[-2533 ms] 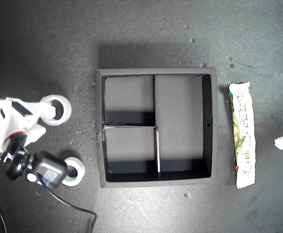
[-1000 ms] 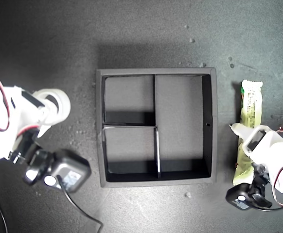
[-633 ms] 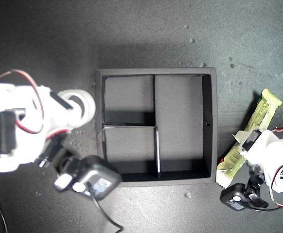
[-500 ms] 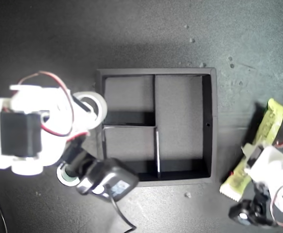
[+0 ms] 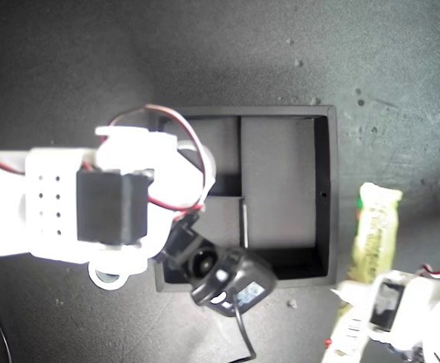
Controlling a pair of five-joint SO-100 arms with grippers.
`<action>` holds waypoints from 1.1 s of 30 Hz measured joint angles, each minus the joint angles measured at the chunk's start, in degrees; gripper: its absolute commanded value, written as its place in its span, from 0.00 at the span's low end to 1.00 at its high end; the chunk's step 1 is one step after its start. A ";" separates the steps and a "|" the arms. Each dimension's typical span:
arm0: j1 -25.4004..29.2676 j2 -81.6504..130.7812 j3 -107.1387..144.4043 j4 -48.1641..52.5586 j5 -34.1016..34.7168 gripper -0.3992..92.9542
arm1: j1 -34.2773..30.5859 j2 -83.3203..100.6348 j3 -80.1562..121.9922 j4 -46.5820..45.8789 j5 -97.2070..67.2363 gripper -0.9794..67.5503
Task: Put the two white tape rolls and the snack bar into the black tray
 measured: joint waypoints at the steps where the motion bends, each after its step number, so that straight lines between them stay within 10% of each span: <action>1: 0.00 -0.88 -0.44 0.09 0.00 0.01 | 1.05 -0.35 -0.79 -1.14 -0.62 0.02; 13: -0.53 -5.63 -4.57 0.18 0.00 0.04 | 2.11 -2.99 1.32 -12.57 -0.26 0.05; 20: -0.53 -5.98 -5.10 0.18 0.00 0.16 | 1.05 -3.52 2.37 -12.83 1.23 0.39; 33: 0.00 7.47 9.23 0.18 -1.41 0.17 | -0.79 -3.52 -1.85 5.27 2.90 0.48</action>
